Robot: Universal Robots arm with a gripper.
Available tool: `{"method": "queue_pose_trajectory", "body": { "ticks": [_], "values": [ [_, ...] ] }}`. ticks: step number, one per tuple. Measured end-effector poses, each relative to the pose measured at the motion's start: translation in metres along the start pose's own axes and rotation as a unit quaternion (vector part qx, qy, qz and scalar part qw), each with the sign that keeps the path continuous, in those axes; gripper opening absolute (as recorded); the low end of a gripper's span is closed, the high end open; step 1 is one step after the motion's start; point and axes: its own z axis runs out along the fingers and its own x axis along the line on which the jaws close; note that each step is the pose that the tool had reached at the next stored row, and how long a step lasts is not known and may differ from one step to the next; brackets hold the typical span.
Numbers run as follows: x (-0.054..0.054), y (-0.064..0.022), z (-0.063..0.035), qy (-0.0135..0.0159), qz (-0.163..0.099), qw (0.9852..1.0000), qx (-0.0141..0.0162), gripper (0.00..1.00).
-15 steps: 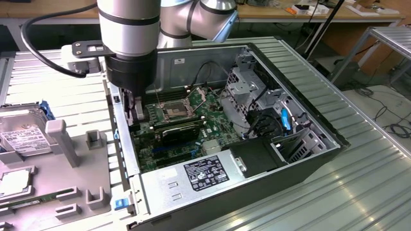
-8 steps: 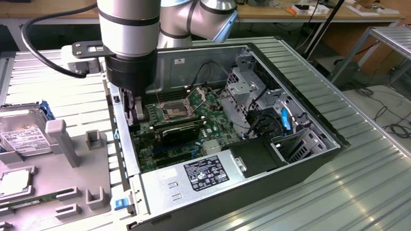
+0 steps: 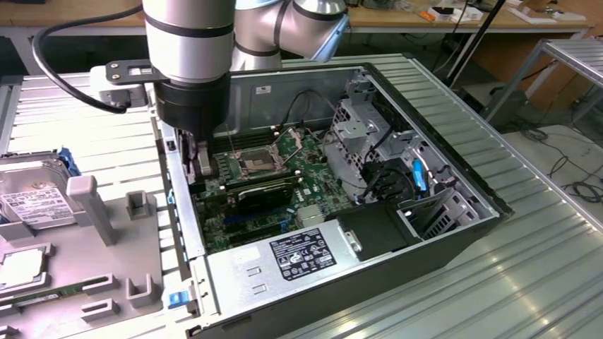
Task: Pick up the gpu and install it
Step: 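Press down on the gpu until it lock into place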
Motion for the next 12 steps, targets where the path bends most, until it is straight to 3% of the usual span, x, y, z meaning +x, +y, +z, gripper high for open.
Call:
{"method": "queue_pose_trajectory", "body": {
  "ticks": [5, 6, 9, 12],
  "values": [
    [0.0, 0.0001, -0.0024, -0.0009, 0.0, 1.0, -0.0003, 0.11],
    [0.0, 0.0003, -0.0057, -0.0016, 0.0, 1.0, -0.0004, 0.11],
    [0.002, 0.0015, -0.0225, -0.0002, 0.0, 1.0, -0.0043, 0.11],
    [-0.001, -0.0004, -0.0234, -0.0003, 0.0, 1.0, -0.0043, 0.11]
  ]
}}
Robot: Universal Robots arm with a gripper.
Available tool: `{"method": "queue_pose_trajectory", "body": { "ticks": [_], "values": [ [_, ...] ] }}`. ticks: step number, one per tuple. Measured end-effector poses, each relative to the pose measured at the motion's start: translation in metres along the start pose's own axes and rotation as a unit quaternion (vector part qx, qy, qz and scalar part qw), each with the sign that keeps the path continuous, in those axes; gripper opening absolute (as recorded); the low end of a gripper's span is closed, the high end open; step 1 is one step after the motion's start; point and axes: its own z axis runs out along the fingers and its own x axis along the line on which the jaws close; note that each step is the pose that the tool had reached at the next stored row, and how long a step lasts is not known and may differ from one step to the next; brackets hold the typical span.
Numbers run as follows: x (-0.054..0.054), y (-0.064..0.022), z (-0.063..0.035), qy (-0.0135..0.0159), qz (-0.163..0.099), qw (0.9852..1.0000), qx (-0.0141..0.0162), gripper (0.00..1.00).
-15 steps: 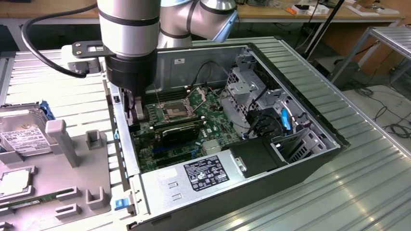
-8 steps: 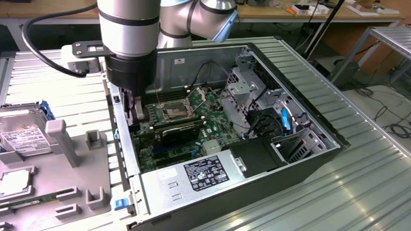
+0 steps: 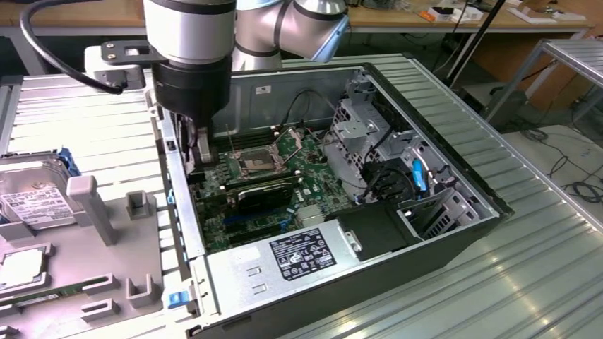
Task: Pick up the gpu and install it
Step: 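Press down on the gpu until it lock into place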
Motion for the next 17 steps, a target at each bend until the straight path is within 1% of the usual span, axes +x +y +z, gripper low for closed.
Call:
{"method": "queue_pose_trajectory", "body": {
  "ticks": [6, 9, 10, 11, 12, 13, 16, 17],
  "values": [
    [-0.002, -0.0069, -0.0007, 0.0001, 0.0, 1.0, 0.0014, 0.11],
    [-0.002, -0.0111, -0.0002, 0.0001, 0.0, 1.0, 0.0042, 0.11],
    [-0.002, -0.0138, 0.0005, 0.0001, 0.0, 1.0, 0.0053, 0.11],
    [-0.002, -0.0238, 0.0015, 0.0002, 0.0, 1.0, 0.0059, 0.11],
    [-0.002, -0.0281, 0.0018, 0.0002, 0.0, 1.0, 0.0061, 0.11],
    [-0.002, -0.0349, 0.0025, 0.0003, 0.0, 1.0, 0.0062, 0.11],
    [-0.002, -0.0478, 0.0062, 0.0004, -0.001, 1.0, 0.0064, 0.11],
    [-0.002, -0.0502, 0.007, 0.0005, -0.001, 1.0, 0.0064, 0.11]
  ]
}}
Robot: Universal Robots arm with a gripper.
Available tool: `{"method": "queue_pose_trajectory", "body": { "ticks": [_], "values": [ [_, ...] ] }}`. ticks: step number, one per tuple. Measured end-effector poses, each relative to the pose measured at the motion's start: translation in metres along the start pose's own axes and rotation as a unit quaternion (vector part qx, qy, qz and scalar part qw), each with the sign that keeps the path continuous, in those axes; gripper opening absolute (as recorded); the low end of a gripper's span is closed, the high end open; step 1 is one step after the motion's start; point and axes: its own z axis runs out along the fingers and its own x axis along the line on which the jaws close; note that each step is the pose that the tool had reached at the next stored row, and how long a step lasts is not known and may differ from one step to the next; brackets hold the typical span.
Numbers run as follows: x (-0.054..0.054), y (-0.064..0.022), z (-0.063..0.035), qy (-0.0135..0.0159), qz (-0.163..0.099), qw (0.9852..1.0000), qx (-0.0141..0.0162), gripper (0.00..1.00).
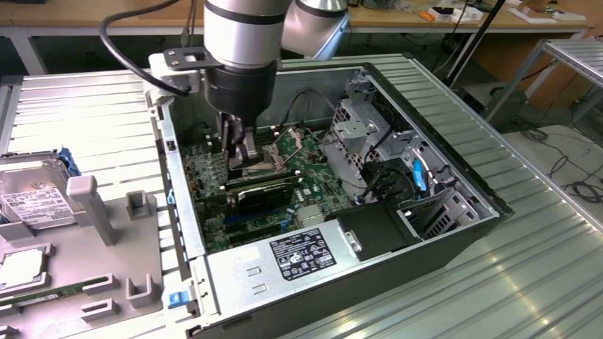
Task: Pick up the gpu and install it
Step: 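Press down on the gpu until it lock into place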
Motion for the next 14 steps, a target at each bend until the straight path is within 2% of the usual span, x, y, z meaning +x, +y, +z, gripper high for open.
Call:
{"method": "queue_pose_trajectory", "body": {
  "ticks": [3, 4, 6, 7, 14],
  "values": [
    [0.0, -0.0189, 0.0075, 0.0004, -0.002, 1.0, 0.0002, 0.11],
    [0.0, -0.0224, 0.0105, 0.0004, -0.002, 1.0, 0.0002, 0.11],
    [0.0, -0.0223, 0.0121, -0.0002, -0.002, 1.0, 0.0003, 0.11],
    [0.0, -0.0217, 0.0164, -0.0002, -0.002, 1.0, 0.0023, 0.11],
    [-0.002, -0.0215, 0.0354, -0.0002, -0.002, 1.0, 0.0027, 0.11]
  ]
}}
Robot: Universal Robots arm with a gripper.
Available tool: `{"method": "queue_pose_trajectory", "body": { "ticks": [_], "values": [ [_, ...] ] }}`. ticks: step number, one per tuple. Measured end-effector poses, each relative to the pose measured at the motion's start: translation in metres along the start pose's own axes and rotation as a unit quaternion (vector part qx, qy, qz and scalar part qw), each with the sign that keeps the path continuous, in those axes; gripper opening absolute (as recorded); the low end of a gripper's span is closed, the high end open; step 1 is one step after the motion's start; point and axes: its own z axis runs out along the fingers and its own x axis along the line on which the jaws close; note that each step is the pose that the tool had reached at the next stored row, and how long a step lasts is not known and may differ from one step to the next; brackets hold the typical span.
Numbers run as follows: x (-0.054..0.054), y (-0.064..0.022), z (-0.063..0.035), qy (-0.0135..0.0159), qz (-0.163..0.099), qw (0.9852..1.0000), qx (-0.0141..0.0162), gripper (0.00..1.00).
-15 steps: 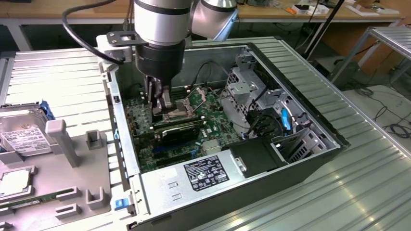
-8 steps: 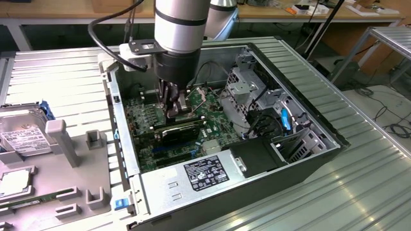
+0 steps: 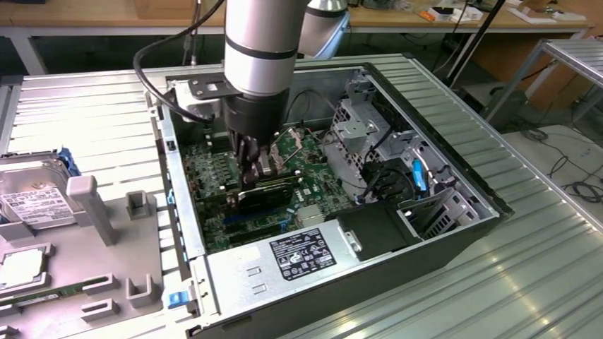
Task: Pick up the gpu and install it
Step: 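Press down on the gpu until it lock into place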
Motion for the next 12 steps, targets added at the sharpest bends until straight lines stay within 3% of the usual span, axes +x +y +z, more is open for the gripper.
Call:
{"method": "queue_pose_trajectory", "body": {
  "ticks": [6, 12],
  "values": [
    [-0.0006, -0.0005, 0.0091, 0.0004, 0.0, 1.0, -0.0002, 0.11],
    [-0.0008, -0.0003, 0.0118, 0.0006, 0.0, 1.0, 0.0, 0.11]
  ]
}}
